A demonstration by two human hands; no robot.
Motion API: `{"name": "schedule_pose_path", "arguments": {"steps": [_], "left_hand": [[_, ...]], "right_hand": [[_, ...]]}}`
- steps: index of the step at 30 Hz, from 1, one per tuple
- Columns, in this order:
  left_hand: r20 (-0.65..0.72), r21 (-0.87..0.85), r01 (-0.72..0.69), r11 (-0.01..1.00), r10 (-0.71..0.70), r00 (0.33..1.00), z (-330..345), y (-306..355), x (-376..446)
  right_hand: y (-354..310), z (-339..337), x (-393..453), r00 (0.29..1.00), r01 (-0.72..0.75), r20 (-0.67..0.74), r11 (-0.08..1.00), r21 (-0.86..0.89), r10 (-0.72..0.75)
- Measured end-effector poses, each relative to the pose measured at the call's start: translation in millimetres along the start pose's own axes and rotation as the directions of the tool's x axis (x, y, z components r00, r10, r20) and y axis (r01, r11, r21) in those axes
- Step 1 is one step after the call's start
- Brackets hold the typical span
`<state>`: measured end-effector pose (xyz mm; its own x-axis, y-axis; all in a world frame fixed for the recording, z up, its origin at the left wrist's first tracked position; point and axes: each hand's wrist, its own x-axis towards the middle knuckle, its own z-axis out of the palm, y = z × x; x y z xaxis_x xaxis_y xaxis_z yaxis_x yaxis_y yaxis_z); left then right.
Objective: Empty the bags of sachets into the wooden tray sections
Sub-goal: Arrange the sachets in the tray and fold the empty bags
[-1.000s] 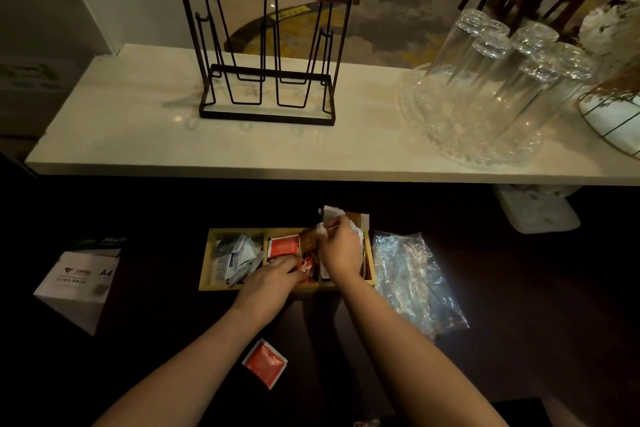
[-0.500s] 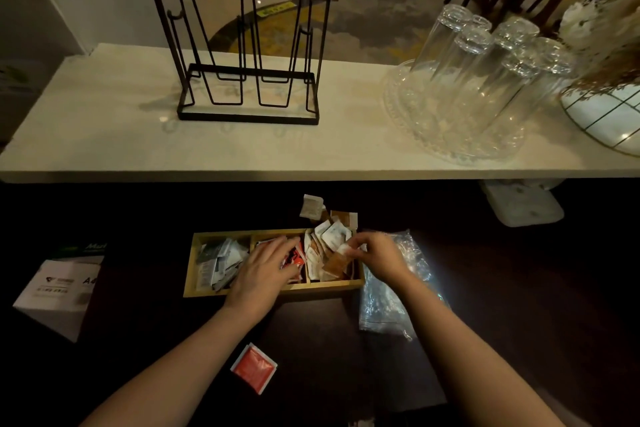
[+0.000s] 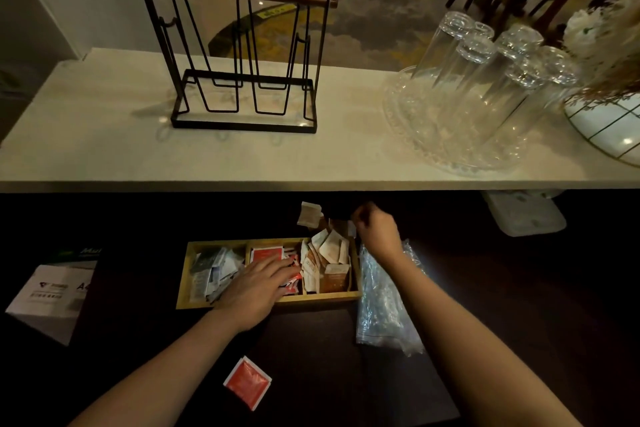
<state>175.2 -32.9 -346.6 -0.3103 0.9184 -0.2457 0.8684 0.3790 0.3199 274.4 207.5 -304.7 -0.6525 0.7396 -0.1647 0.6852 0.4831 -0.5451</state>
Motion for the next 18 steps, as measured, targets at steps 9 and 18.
{"name": "schedule_pose_path", "arguments": {"steps": [9, 18], "left_hand": [[-0.214, -0.277, 0.129, 0.952, -0.192, 0.958, -44.7, 26.4, 65.6], [-0.042, -0.142, 0.007, 0.990, -0.013, 0.999, -3.9, 39.7, 82.3]], "right_hand": [[8.6, 29.7, 68.4, 0.905, -0.118, 0.366, 0.954, -0.275, 0.218], [-12.6, 55.2, 70.6, 0.879, -0.204, 0.337, 0.905, -0.372, 0.337]]}}
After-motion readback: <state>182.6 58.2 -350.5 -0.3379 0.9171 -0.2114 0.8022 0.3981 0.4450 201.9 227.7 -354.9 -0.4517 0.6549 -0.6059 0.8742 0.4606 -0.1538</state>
